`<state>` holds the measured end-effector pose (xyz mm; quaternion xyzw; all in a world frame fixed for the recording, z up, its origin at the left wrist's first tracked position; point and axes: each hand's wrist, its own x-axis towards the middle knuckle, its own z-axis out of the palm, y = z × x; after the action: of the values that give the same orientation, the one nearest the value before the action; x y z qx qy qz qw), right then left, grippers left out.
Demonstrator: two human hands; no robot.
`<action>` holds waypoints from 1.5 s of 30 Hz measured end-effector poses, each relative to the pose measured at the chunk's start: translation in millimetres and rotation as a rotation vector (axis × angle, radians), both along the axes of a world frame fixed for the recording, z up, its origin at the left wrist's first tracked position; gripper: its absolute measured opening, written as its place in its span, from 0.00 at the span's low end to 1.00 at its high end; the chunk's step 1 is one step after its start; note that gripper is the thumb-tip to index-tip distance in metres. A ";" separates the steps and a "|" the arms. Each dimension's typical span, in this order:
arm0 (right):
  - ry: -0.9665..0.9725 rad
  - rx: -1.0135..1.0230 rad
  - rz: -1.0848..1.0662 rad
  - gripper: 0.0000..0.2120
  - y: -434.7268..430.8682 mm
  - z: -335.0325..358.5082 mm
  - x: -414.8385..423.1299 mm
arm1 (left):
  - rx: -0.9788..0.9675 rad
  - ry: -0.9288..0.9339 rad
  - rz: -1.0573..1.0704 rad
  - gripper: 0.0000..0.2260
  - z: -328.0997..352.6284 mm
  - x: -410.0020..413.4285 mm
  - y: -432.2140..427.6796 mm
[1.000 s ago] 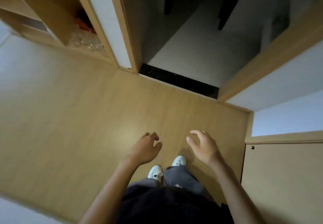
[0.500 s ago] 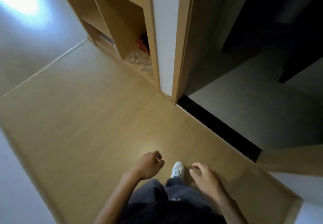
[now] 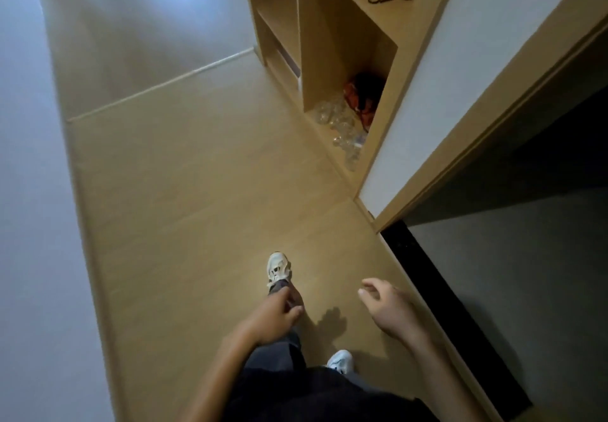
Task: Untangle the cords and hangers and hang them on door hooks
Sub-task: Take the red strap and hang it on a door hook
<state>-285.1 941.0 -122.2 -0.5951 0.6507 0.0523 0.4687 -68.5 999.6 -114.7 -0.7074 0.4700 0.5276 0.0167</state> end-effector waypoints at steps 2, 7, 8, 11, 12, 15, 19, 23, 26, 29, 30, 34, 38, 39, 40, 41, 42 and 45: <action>0.020 -0.004 0.026 0.19 -34.4 1.9 23.1 | 0.025 0.018 0.049 0.10 -5.8 29.5 -20.7; 0.026 -0.016 0.051 0.18 -118.3 13.1 84.6 | -0.008 -0.032 0.041 0.12 -1.1 108.9 -110.1; 0.028 -0.022 0.050 0.18 -135.4 16.0 96.2 | -0.033 -0.037 0.044 0.12 2.3 123.0 -134.0; 0.030 -0.036 0.021 0.17 -181.1 19.8 122.1 | -0.101 -0.062 0.050 0.12 12.3 153.9 -206.2; 0.025 -0.041 0.006 0.17 -194.0 20.5 128.3 | -0.119 -0.069 0.045 0.12 16.1 160.0 -230.1; 0.022 -0.055 -0.032 0.16 -232.4 20.6 141.4 | -0.176 -0.062 0.027 0.11 24.5 169.4 -296.1; 0.035 -0.036 -0.057 0.16 -293.1 15.1 153.5 | -0.173 -0.037 0.003 0.10 25.3 172.5 -367.1; 0.033 -0.042 -0.018 0.16 -370.9 6.6 166.3 | -0.147 -0.023 -0.013 0.08 19.1 172.2 -428.9; -0.004 -0.070 0.010 0.17 -438.1 12.7 177.2 | -0.130 -0.016 0.016 0.08 20.1 173.0 -468.7; -0.051 -0.123 0.011 0.17 -499.9 29.4 187.3 | -0.119 0.010 0.048 0.10 24.3 176.5 -503.7; -0.064 -0.147 0.011 0.16 -515.2 35.8 190.8 | -0.117 0.012 0.049 0.09 25.6 178.2 -512.9; -0.123 -0.264 -0.013 0.15 -571.5 61.9 195.8 | -0.140 0.007 -0.025 0.09 35.1 182.4 -573.1; -0.161 -0.348 -0.114 0.13 -612.8 85.2 196.0 | -0.223 0.006 -0.157 0.10 50.3 182.3 -653.9; -0.169 -0.369 -0.149 0.13 -621.9 89.9 196.2 | -0.245 0.011 -0.193 0.10 53.7 181.9 -674.0; -0.174 -0.395 -0.190 0.12 -631.5 94.4 196.6 | -0.264 0.015 -0.229 0.10 57.1 180.6 -694.0; -0.177 -0.421 -0.237 0.11 -641.0 99.3 196.8 | -0.284 0.017 -0.264 0.10 61.2 179.2 -713.6; -0.177 -0.446 -0.287 0.10 -650.4 104.8 196.1 | -0.306 0.020 -0.297 0.09 64.4 178.8 -732.8; -0.154 -0.527 -0.466 0.07 -680.4 119.9 191.0 | -0.422 0.080 -0.432 0.03 75.8 174.8 -788.6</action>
<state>-94.1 260.6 -2.3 -0.5334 0.7228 -0.2703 0.3463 106.2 211.0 -39.0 -0.5574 0.7091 0.4301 -0.0373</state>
